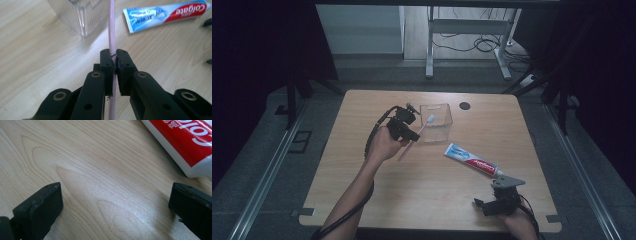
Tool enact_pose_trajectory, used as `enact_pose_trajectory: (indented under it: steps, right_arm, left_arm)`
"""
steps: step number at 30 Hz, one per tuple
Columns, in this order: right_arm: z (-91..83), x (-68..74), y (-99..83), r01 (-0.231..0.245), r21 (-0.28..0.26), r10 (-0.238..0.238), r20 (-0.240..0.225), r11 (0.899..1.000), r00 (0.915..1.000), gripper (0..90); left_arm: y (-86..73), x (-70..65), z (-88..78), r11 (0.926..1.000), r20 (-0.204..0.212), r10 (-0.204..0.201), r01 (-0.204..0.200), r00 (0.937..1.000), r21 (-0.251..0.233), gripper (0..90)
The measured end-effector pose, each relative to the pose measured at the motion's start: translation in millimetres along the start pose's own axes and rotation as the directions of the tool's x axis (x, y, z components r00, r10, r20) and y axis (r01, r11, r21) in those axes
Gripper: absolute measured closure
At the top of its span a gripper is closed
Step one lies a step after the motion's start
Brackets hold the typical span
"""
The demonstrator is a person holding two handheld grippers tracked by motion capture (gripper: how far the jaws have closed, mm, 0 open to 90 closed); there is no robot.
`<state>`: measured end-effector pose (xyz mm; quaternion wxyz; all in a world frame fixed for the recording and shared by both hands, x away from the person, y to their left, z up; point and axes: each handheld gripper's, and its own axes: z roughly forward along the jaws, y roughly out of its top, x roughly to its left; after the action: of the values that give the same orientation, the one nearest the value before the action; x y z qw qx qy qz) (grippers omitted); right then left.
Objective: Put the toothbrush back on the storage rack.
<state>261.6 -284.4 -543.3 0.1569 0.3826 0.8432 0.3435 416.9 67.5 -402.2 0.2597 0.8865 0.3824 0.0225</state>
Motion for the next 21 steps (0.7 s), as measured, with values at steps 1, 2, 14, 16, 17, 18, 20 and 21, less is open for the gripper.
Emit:
enact_pose_trajectory:
  steps: [1,2,14,16,17,18,20,21]
  right_arm:
    - [0.0,0.0,0.0,0.0,0.0,0.0,0.0,1.0,1.0,0.0]
    - [0.1,-0.1,-0.1,0.002,-0.001,-0.002,0.0,1.0,1.0,0.0]
    - [0.3,-0.5,0.3,0.003,-0.001,-0.003,-0.003,1.0,1.0,0.0]
    - [0.3,-0.7,0.4,0.005,0.001,-0.005,-0.005,1.0,1.0,0.0]
    - [0.3,-0.8,0.4,0.005,0.001,-0.005,-0.005,1.0,1.0,0.0]
    - [0.2,-0.7,0.5,0.003,0.002,-0.003,-0.005,1.0,1.0,0.0]
    - [0.4,-0.7,0.5,0.006,0.001,-0.006,-0.004,1.0,1.0,0.0]
    - [0.3,-0.7,0.5,0.004,0.001,-0.004,-0.005,1.0,1.0,0.0]
  left_arm:
    - [2.2,0.1,-0.5,1.0,-0.002,-0.001,0.001,1.0,-0.009,84.3]
    - [4.6,0.3,-1.1,0.9999,-0.002,-0.004,0.004,1.0,-0.016,84.3]
    - [32.8,1.9,-9.2,0.9955,-0.005,-0.005,0.004,1.0,-0.095,84.3]
    - [39.5,1.8,-11.1,0.9937,-0.016,-0.001,0.0,0.9999,-0.112,84.3]
    - [41.7,1.7,-11.7,0.9929,-0.017,-0.001,-0.001,0.9999,-0.119,84.3]
    - [43.9,1.7,-12.1,0.992,-0.021,0.0,-0.002,0.9998,-0.126,84.3]
    - [48.2,1.8,-13.0,0.9902,-0.027,0.002,-0.005,0.9996,-0.14,84.3]
    - [50.3,2.2,-13.4,0.9892,-0.026,0.003,-0.007,0.9997,-0.147,84.3]
